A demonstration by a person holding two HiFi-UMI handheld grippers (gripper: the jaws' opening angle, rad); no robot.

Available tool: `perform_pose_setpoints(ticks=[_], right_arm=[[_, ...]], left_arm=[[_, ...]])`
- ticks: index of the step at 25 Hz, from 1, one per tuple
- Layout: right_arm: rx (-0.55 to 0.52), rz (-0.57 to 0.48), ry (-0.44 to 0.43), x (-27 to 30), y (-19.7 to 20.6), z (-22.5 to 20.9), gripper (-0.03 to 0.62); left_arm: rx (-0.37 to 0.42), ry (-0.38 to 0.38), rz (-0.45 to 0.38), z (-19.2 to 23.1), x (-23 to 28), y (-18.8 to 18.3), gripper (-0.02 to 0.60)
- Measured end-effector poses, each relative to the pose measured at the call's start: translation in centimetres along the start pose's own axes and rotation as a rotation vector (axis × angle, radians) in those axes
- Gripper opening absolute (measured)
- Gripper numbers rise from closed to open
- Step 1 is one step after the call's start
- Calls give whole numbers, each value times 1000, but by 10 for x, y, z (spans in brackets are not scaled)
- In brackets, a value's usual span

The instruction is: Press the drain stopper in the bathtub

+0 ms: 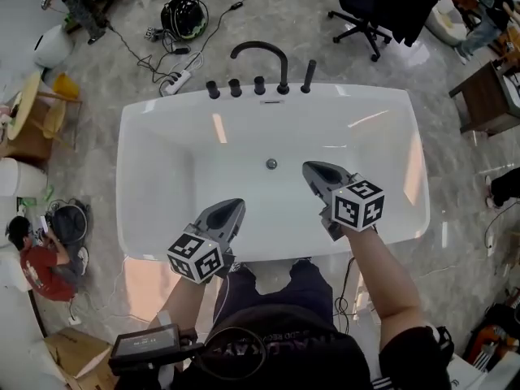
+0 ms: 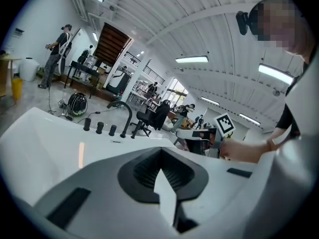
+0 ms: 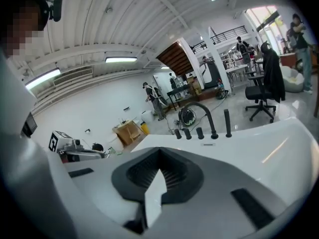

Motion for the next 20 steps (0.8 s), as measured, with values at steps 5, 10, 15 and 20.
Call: perform_pose_setpoints(ticks=[5,10,15,20], right_arm=[[-14,-67,-32,-36,-18,30,15],[-13,-123,-42,-61,-32,54,15],[-27,-146,-44,-83,-34,78,15],[-21,-170,-50,-100,-29,96,15]], left_arm=[[26,10,-19,-22,-13,-14,8],[52,28,-44,-39,-22,-33,8],[60,38,-67,-53,-36,-45,8],[62,46,-87,-64,-48,-50,8]])
Point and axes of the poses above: the fingertips, and each gripper's own axes: x forward along the fingers, z to its left, y out of its underside, the point moved 4 cm from there along -x, backward along the fingers, and after that the axes turned 9 degrees about -z, right-handed, at the moved point
